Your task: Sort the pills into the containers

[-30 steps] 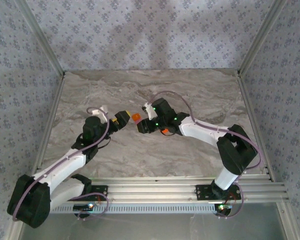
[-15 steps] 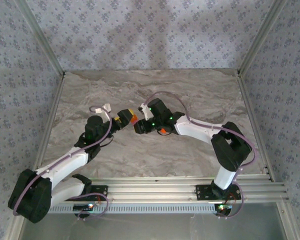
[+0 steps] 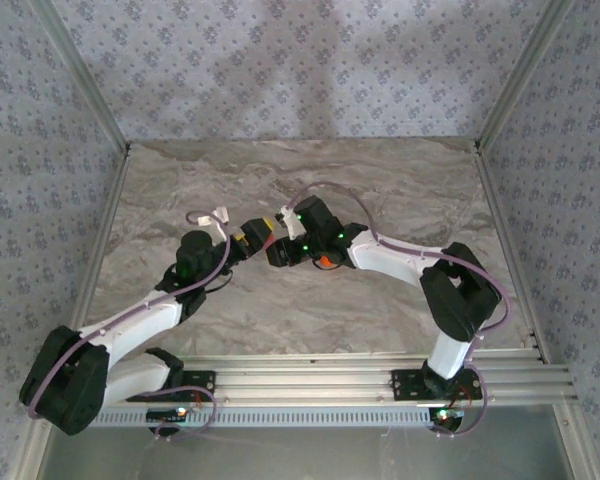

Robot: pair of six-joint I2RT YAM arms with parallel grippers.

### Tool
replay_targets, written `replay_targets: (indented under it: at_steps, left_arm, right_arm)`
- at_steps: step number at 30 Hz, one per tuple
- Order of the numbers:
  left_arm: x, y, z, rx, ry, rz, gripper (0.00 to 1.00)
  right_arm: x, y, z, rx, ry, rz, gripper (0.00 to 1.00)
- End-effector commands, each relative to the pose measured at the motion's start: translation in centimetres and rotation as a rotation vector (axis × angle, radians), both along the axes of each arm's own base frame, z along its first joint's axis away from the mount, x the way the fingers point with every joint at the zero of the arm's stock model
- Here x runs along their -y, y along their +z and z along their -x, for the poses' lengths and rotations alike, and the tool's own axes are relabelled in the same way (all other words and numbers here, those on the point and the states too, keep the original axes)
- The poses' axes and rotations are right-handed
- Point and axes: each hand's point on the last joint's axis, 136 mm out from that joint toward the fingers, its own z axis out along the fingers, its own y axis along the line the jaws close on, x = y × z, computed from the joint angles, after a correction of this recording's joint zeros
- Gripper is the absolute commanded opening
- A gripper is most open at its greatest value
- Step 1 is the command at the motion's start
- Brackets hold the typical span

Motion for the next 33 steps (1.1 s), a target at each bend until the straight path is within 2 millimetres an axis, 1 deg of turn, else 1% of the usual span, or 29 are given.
replay_targets:
  at_steps: [1,2,10,13,19,25,33]
  left_arm:
    - [0.7,2.4,-0.3,0.062,-0.011,0.040,0.99]
    - [0.7,2.5,-0.3,0.063,-0.011,0.039,0.99]
    - [1.3,1.9,-0.2,0.051,-0.019,0.030,0.99]
    - [1.6,2.0,-0.2,0.054,-0.024,0.032,0.99]
    - [2.2,2.6,-0.3,0.062,-0.036,0.036,0.99]
    - [2.9,3.5,0.0,0.079,-0.053,0.047,0.99]
    - [3.6,4.4,0.4,0.086,-0.063,0.074,0.99]
  right_arm:
    - [-1.2,1.1,-0.3,0.003,0.016,-0.034,0.35]
    - [-1.5,1.8,-0.5,0.013,0.017,-0.046,0.35]
    - [-1.5,2.0,-0.6,0.013,0.017,-0.052,0.35]
    - [-1.5,1.8,-0.5,0.011,0.020,-0.049,0.35]
    - [-1.5,1.5,-0.4,0.004,0.023,-0.045,0.35]
    - [-1.3,0.8,-0.4,-0.003,0.017,-0.036,0.34]
    - [-1.0,0.8,-1.1,-0.004,-0.006,-0.040,0.34]
